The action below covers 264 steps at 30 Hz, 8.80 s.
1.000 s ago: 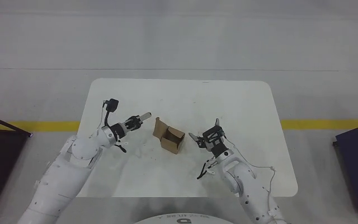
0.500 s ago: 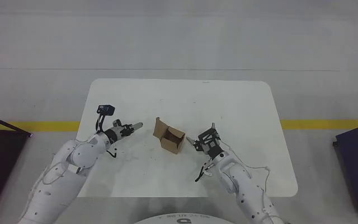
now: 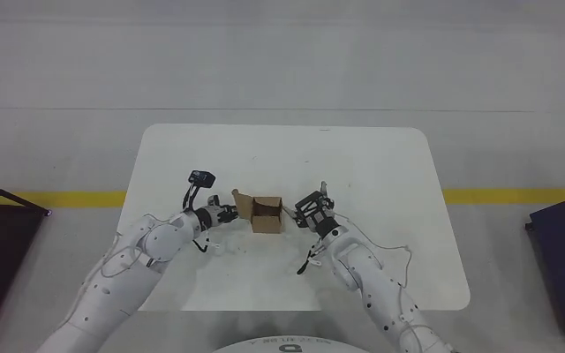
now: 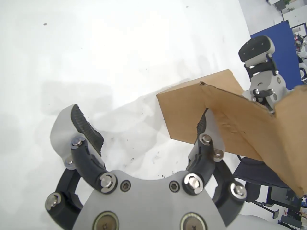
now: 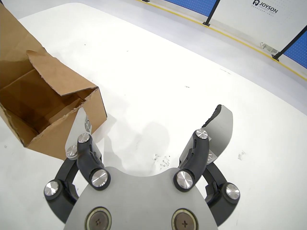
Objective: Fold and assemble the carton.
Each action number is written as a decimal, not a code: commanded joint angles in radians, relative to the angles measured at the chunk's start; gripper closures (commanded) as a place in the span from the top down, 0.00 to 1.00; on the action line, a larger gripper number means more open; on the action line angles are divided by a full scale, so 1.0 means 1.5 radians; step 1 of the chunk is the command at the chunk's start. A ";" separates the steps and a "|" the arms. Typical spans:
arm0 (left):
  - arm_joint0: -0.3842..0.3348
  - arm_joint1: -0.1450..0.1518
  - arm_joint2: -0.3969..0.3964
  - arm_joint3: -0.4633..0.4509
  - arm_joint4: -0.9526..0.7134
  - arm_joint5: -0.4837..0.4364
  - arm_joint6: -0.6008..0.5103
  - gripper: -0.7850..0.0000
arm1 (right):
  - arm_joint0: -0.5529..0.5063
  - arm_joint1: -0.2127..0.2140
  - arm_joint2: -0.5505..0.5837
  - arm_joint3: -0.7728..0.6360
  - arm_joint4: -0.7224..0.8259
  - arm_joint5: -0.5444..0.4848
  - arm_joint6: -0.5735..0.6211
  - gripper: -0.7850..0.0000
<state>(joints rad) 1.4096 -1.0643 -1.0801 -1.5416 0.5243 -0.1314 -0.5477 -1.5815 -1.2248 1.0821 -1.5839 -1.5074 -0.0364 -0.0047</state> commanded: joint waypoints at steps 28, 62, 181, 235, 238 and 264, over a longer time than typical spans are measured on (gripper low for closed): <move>-0.036 -0.020 0.063 -0.019 0.043 0.024 -0.014 1.00 | 0.007 -0.003 -0.001 -0.012 -0.019 -0.022 0.021 1.00; -0.004 -0.013 -0.015 -0.033 -0.063 0.019 -0.045 1.00 | 0.012 -0.009 0.059 0.020 0.050 0.032 -0.026 1.00; 0.052 0.008 -0.102 -0.145 -0.312 0.124 -0.161 0.00 | -0.079 0.015 0.058 -0.125 -0.076 -0.265 -0.119 1.00; 0.038 0.015 0.015 -0.273 0.224 0.196 -0.137 0.00 | 0.074 -0.032 -0.075 0.014 -0.028 -0.062 0.045 1.00; 0.039 0.014 0.024 -0.280 0.243 0.198 -0.139 0.00 | 0.080 -0.034 -0.080 0.021 -0.033 -0.058 0.050 1.00; 0.057 0.006 -0.029 -0.327 0.184 0.196 -0.123 1.00 | 0.006 -0.017 0.018 -0.025 0.003 -0.056 -0.024 1.00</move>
<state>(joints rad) 1.4858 -1.0575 -1.0996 -2.0254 0.8320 0.1651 -0.7320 -1.5607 -1.2535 1.0928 -1.6153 -1.5089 -0.1176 -0.0353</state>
